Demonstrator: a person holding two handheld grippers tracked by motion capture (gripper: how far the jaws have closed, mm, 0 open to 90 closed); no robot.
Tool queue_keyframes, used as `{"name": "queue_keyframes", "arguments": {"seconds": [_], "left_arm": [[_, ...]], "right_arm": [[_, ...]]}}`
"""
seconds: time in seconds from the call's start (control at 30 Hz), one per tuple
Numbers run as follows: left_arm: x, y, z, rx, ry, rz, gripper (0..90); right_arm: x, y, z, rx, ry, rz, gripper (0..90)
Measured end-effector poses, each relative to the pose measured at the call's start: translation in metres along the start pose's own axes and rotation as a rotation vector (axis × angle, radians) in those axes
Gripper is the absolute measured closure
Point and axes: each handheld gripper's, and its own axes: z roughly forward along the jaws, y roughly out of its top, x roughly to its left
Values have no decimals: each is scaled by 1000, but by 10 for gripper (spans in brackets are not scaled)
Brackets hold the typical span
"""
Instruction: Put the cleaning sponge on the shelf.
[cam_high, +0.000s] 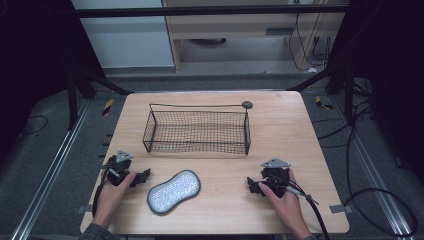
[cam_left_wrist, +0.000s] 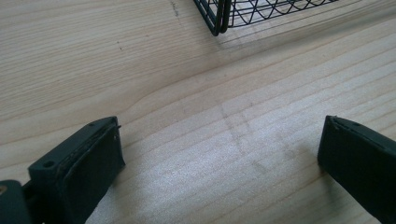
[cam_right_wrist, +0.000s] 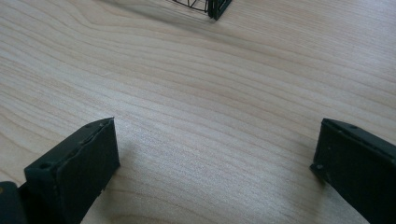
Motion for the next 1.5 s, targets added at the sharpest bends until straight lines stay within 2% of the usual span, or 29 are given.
{"name": "queue_keyframes", "arguments": {"seconds": [0.07, 0.13, 0.27, 0.4, 0.47, 0.53, 0.6, 0.67, 0.8, 0.93, 0.97, 1.1, 1.17, 1.4, 1.5], "left_arm": [[0, 1, 0, 5, 3, 4, 0], [-1, 2, -1, 7, -1, 5, 38], [-2, 5, -10, 0, -19, -1, 24], [-16, 11, -27, -1, -33, 66, 38], [-19, 13, -31, 3, -36, 79, 40], [-25, 17, -36, -5, -64, 88, 38], [-32, 24, -42, -8, -115, 92, 36], [-35, 26, -44, -10, -115, 101, 36], [-47, 35, -51, -6, -122, 148, 33], [-60, 40, -50, 30, -133, 173, 31], [-62, 40, -49, 42, -130, 190, 31], [-73, 44, -44, 106, -156, 222, 33], [-78, 47, -43, 132, -154, 249, 33], [-93, 60, -42, 192, -201, 311, 36], [-98, 63, -43, 220, -207, 345, 36]], "right_arm": [[0, 0, 0, 2, 7, -4, 3], [0, 1, 0, 1, 8, -4, 4], [-1, 1, 1, 1, 15, -11, 3], [0, 1, 1, 2, 13, -7, 4], [0, 1, 0, 2, 13, -7, 4], [0, 0, 0, 2, 14, -12, 4], [0, 0, 0, 2, 17, -11, 4], [0, 0, 0, 1, 19, -13, 4], [0, 0, 0, 2, 20, -15, 4], [0, 0, 0, 1, 18, -13, 4], [0, 0, 0, 1, 18, -13, 4], [0, -1, 0, 0, 19, -15, 4], [-1, -1, -1, 1, 20, -16, 4], [-1, -1, -1, 1, 20, -18, 4], [-1, -1, -1, 1, 20, -18, 4]]}}
